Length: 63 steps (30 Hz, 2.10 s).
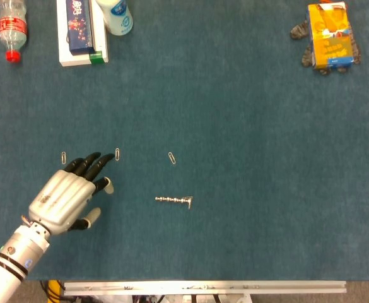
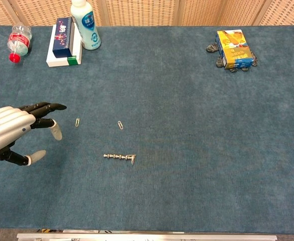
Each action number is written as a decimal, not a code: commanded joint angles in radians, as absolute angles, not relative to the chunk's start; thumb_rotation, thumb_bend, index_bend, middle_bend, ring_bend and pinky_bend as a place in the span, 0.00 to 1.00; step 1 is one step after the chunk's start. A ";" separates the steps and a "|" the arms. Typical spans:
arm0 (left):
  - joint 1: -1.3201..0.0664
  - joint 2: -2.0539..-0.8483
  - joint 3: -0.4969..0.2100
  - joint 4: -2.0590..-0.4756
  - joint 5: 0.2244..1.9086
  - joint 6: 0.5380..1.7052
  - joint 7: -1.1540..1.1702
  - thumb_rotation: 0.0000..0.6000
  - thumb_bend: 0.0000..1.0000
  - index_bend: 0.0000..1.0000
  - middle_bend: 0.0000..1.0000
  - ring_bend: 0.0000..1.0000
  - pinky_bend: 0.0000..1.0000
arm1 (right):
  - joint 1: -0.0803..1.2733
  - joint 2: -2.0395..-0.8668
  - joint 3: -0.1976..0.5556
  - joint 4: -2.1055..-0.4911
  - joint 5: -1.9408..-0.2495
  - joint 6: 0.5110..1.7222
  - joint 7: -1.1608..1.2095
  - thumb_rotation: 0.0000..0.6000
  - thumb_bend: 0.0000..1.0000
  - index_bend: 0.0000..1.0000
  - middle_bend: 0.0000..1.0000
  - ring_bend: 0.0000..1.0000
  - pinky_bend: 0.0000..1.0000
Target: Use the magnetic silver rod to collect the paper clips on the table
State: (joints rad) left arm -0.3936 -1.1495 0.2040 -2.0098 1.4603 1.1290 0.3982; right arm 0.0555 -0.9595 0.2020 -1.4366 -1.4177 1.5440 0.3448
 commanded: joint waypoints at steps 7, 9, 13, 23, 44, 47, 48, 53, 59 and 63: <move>-0.365 -1.212 0.195 -1.998 1.478 1.130 0.365 1.00 0.30 0.36 0.01 0.00 0.05 | 0.053 -0.951 0.202 -1.451 -1.420 1.555 0.339 1.00 0.37 0.24 0.16 0.00 0.01; -0.367 -1.227 0.189 -1.990 1.475 1.117 0.367 1.00 0.30 0.37 0.01 0.00 0.04 | 0.052 -0.948 0.203 -1.454 -1.419 1.557 0.339 1.00 0.37 0.24 0.16 0.00 0.01; -0.367 -1.262 0.172 -1.979 1.458 1.106 0.372 1.00 0.30 0.39 0.01 0.00 0.03 | 0.049 -0.943 0.205 -1.459 -1.415 1.563 0.342 1.00 0.37 0.24 0.16 0.00 0.01; -0.351 -1.344 0.137 -1.958 1.399 1.119 0.443 1.00 0.30 0.41 0.01 0.00 0.02 | 0.045 -0.929 0.212 -1.460 -1.402 1.565 0.353 1.00 0.37 0.24 0.16 0.00 0.01; -0.331 -1.476 0.092 -1.938 1.279 1.167 0.601 1.00 0.30 0.41 0.01 0.00 0.01 | 0.058 -0.930 0.220 -1.417 -1.372 1.525 0.379 1.00 0.37 0.24 0.16 0.00 0.01; -0.333 -1.481 0.090 -1.940 1.271 1.167 0.612 1.00 0.30 0.41 0.01 0.00 0.01 | 0.058 -0.929 0.220 -1.413 -1.368 1.522 0.377 1.00 0.37 0.24 0.16 0.00 0.01; -0.334 -1.483 0.089 -1.942 1.268 1.167 0.614 1.00 0.30 0.41 0.01 0.00 0.01 | 0.057 -0.929 0.221 -1.412 -1.366 1.522 0.376 1.00 0.37 0.24 0.16 0.00 0.01; -0.337 -1.486 0.085 -1.950 1.261 1.171 0.619 1.00 0.30 0.41 0.01 0.00 0.01 | 0.057 -0.924 0.223 -1.415 -1.361 1.522 0.369 1.00 0.37 0.24 0.16 0.00 0.01; -0.339 -1.485 0.084 -1.958 1.257 1.177 0.625 1.00 0.30 0.41 0.01 0.00 0.01 | 0.057 -0.919 0.225 -1.427 -1.360 1.523 0.360 1.00 0.37 0.24 0.16 0.00 0.01; -0.339 -1.485 0.089 -1.960 1.257 1.179 0.626 1.00 0.30 0.42 0.01 0.00 0.01 | 0.057 -0.919 0.225 -1.429 -1.361 1.523 0.356 1.00 0.37 0.24 0.16 0.00 0.01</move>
State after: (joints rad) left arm -0.3391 -1.4849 0.0888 -1.9598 1.2569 1.1787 0.6258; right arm 0.0574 -0.9188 0.2248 -1.4293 -1.3605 1.5233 0.3562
